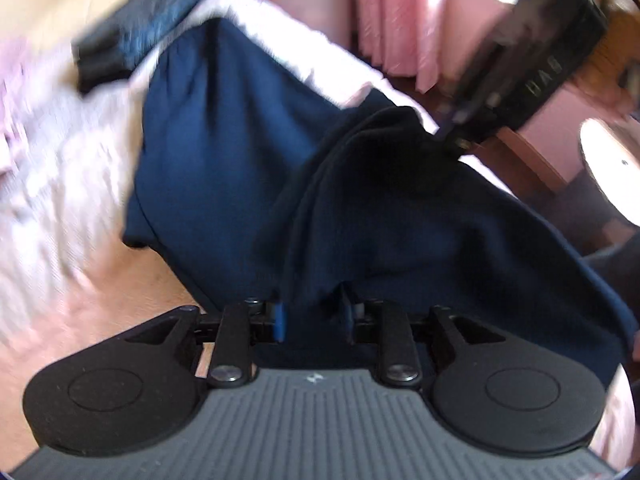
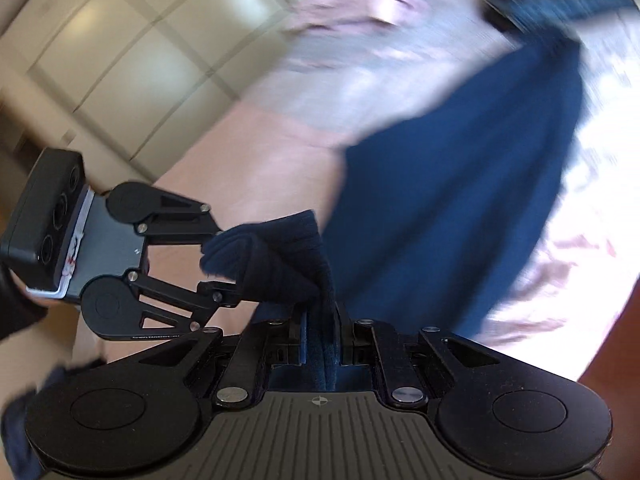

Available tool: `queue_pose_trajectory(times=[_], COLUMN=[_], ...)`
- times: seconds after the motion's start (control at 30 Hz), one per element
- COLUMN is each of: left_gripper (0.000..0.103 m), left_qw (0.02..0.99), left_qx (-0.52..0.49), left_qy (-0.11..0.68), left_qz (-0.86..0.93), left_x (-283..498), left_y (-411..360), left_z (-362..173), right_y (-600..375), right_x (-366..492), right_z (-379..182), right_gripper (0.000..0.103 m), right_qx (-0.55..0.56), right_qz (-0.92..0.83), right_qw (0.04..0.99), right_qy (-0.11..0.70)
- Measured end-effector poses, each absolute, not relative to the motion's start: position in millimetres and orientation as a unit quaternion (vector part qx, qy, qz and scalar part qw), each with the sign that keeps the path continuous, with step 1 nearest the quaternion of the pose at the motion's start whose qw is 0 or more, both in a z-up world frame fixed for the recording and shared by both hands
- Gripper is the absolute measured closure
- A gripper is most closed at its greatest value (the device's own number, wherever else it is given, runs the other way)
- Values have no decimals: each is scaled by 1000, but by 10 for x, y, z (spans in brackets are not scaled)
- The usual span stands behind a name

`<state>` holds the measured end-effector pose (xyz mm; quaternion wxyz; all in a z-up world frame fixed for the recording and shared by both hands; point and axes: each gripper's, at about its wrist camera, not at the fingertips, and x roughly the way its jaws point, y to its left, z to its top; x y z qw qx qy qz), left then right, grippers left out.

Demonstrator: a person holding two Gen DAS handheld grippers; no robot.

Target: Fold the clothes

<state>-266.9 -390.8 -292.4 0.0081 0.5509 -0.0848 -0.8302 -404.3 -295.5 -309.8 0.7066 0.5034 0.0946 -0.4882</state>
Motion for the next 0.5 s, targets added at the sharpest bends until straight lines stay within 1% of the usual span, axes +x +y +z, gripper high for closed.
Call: queue_pose_trajectory(times=[0.07, 0.1, 0.17, 0.2, 0.23, 0.3, 0.37, 0.5], left_gripper=[77, 77, 77, 77, 77, 77, 71, 71], left_qw=[15, 17, 22, 24, 26, 31, 21, -6], left_qx=[569, 564, 554, 549, 544, 533, 523, 552], left_qy=[-67, -60, -45, -38, -31, -17, 4, -4], left_qz=[-819, -823, -831, -835, -838, -845, -852, -834], left_x=[-2764, -2705, -2586, -2526, -2467, -2348, -2259, -2210], left_y=[-4074, -4072, -4070, -4069, -4068, -4066, -3989, -3783], left_z=[-3074, -3042, -2979, -2948, -2916, -2853, -2863, -3246], right_y=[-3007, -3033, -3085, -3111, -3109, -3024, -2972, -2963], right_x=[-4208, -4290, -4454, -4536, -4598, -4650, -4665, -4626], right_z=[-3193, -3240, -3335, -3382, -3384, -3251, -3196, -3353], right_gripper=[91, 89, 87, 84, 78, 72, 72, 72], right_qx=[527, 539, 562, 573, 577, 561, 553, 544], right_qz=[-493, -496, -500, -502, -508, -531, -540, -543], right_qw=[685, 674, 651, 639, 631, 629, 629, 630], right_qy=[97, 98, 101, 102, 101, 94, 84, 111])
